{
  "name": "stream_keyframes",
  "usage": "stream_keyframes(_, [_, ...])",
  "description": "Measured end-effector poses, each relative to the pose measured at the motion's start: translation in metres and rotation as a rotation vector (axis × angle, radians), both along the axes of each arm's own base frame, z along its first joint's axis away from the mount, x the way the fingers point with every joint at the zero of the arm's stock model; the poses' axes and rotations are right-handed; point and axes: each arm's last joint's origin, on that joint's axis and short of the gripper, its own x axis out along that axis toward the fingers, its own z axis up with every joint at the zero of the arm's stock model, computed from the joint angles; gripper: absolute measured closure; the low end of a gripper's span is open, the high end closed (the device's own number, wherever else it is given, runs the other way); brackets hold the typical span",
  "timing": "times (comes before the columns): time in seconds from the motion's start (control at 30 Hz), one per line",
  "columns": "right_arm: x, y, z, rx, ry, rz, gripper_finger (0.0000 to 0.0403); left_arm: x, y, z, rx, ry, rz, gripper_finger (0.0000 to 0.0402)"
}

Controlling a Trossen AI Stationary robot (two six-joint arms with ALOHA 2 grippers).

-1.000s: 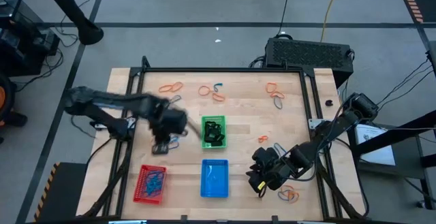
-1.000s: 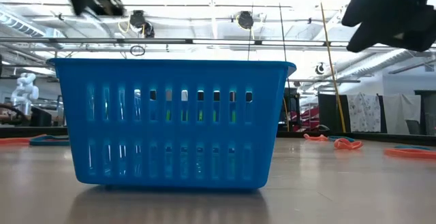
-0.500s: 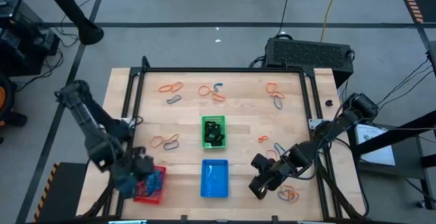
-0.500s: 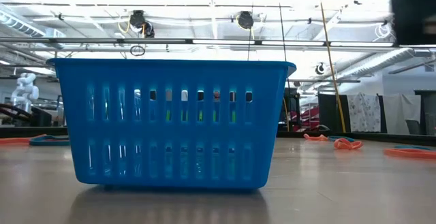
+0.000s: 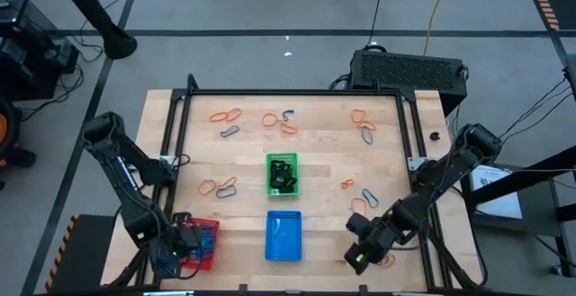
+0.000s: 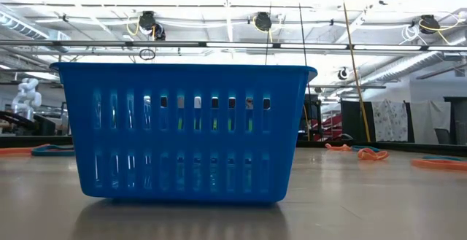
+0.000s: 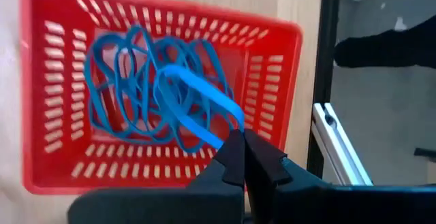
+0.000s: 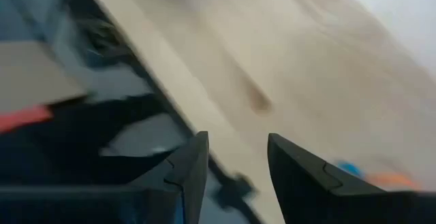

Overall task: Sort rubber bands into baskets
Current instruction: Put the blue rubberband into the red bin

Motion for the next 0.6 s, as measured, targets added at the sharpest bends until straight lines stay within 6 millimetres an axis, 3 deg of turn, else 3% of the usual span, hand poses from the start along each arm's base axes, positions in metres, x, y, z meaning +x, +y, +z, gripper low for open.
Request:
stream_keyframes(0.3, [-0.043, 0.003, -0.012, -0.220, 0.222, 0.079, 0.0259, 0.008, -0.002, -0.011, 0.006, 0.080, 0.175, 0.0402])
stream_keyframes(0.6, [-0.050, -0.022, -0.015, -0.512, 0.283, 0.059, 0.0259, 0.024, 0.003, -0.021, 0.044, 0.096, 0.259, 0.0386])
